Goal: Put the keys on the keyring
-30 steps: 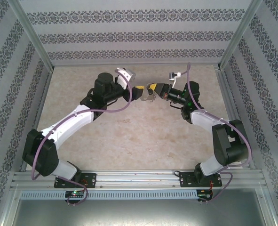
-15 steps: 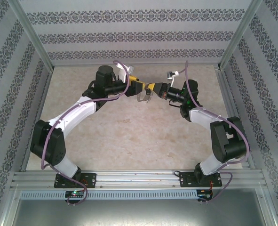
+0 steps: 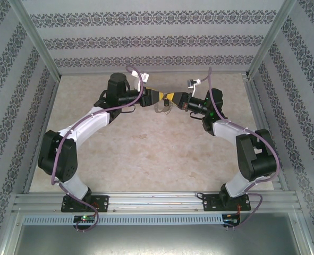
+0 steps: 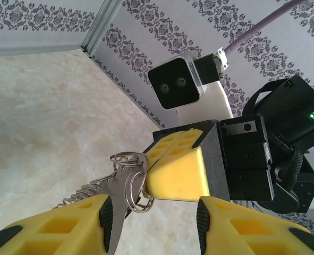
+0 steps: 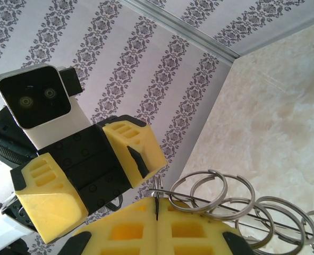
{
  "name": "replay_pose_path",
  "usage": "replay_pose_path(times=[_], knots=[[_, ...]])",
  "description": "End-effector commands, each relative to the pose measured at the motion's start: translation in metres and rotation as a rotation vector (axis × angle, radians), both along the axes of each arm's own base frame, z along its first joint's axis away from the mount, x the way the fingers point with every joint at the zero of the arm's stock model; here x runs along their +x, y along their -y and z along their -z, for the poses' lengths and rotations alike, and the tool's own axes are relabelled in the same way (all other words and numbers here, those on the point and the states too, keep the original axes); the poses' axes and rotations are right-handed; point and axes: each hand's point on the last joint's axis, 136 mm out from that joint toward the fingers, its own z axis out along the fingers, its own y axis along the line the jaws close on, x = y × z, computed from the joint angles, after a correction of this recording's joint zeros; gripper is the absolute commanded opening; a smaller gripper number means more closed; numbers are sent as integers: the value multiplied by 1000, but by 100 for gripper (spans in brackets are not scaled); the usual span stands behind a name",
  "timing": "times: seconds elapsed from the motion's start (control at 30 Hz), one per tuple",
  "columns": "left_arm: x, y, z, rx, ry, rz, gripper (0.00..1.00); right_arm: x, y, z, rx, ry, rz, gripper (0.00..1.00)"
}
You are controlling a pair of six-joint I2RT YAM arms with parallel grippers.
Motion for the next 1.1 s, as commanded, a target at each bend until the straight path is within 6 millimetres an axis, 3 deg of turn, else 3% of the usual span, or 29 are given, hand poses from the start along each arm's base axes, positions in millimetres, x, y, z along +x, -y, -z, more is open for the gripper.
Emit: replay_pose_path(times=[0.0, 0.57, 1.07], knots=[[-1, 1, -6, -39, 14, 25, 46, -2, -7, -23, 27, 85, -32, 0], [0, 4, 6, -38, 0, 35, 47, -2, -17, -19, 27, 77, -51, 0], [-2, 9, 8, -48, 1, 57, 33, -4, -20, -15, 25, 72, -65, 0]])
